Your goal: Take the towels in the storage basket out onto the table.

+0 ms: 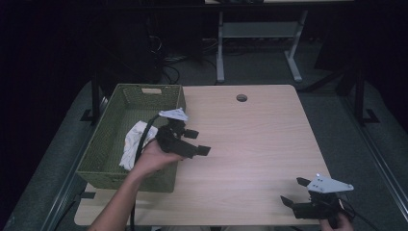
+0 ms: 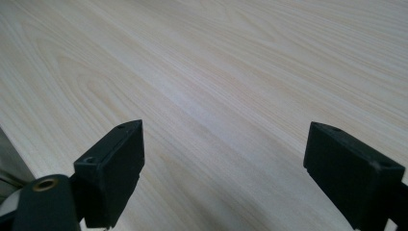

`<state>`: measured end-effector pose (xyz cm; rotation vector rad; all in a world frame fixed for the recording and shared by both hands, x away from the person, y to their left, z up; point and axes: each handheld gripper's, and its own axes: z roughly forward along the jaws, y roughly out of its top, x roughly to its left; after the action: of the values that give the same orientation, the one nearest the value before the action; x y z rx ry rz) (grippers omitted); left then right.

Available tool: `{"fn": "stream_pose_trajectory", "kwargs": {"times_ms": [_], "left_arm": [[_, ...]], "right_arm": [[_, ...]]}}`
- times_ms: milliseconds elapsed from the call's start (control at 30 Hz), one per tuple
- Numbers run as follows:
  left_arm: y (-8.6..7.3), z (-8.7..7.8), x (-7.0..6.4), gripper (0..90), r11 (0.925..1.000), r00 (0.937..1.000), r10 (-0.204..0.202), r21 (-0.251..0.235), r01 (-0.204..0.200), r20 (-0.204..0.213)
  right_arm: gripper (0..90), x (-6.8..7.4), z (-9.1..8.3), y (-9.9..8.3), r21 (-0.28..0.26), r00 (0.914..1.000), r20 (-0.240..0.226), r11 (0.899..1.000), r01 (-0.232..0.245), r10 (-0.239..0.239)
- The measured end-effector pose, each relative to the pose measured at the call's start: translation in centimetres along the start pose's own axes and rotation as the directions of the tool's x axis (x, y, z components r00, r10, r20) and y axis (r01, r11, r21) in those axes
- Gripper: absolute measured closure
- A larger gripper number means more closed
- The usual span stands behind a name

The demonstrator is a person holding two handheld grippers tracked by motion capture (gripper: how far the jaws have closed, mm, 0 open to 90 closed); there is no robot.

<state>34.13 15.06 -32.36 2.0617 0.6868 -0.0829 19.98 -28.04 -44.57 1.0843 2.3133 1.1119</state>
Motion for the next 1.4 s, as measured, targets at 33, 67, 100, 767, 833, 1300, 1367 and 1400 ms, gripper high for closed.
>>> {"fn": "stream_pose_trajectory", "kwargs": {"times_ms": [33, 67, 100, 767, 833, 1300, 1367, 1400], "left_arm": [[-0.2, -1.1, 0.7, 15.8, 0.9994, 0.9996, -0.03, -0.02, 0.03, -0.001], [-0.2, -1.1, 0.7, 15.7, 0.9994, 0.9996, -0.03, -0.02, 0.03, -0.001], [-0.2, -1.6, 1.1, 15.7, 0.999, 0.9995, -0.031, -0.031, 0.031, 0.001], [-5.1, -7.8, 7.8, 21.6, 0.984, 0.9669, -0.177, -0.017, 0.177, -0.184], [-5.4, -8.0, 8.2, 21.8, 0.9828, 0.9611, -0.181, 0.0, 0.185, -0.209], [-7.3, -8.1, 11.1, 25.1, 0.9382, 0.8835, -0.286, 0.08, 0.337, -0.371], [-7.3, -7.6, 11.5, 26.6, 0.919, 0.8612, -0.318, 0.094, 0.383, -0.396], [-7.4, -7.4, 11.8, 26.6, 0.9084, 0.849, -0.335, 0.099, 0.406, -0.409]], "right_arm": [[13.9, 0.1, 0.1, 0.1, 0.006, 1.0, -0.005, 1.0, -0.001, 0.001], [13.9, 0.1, 0.1, 0.1, 0.006, 1.0, -0.005, 1.0, -0.001, 0.001], [13.9, 0.2, 0.1, 0.1, 0.016, 1.0, -0.007, 1.0, 0.002, -0.002], [13.9, 0.5, 0.2, 0.3, 0.013, 0.9998, -0.006, 1.0, 0.021, -0.021], [13.9, 0.6, 0.1, 0.3, 0.013, 0.9999, -0.008, 1.0, 0.015, -0.014], [13.9, 1.0, 0.2, 0.5, 0.0, 0.9991, -0.024, 0.999, 0.034, -0.034], [13.9, 1.1, 0.2, 0.5, 0.001, 0.9991, -0.028, 0.999, 0.033, -0.033], [13.9, 1.1, 0.2, 0.5, 0.001, 0.9991, -0.028, 0.999, 0.033, -0.033]]}}
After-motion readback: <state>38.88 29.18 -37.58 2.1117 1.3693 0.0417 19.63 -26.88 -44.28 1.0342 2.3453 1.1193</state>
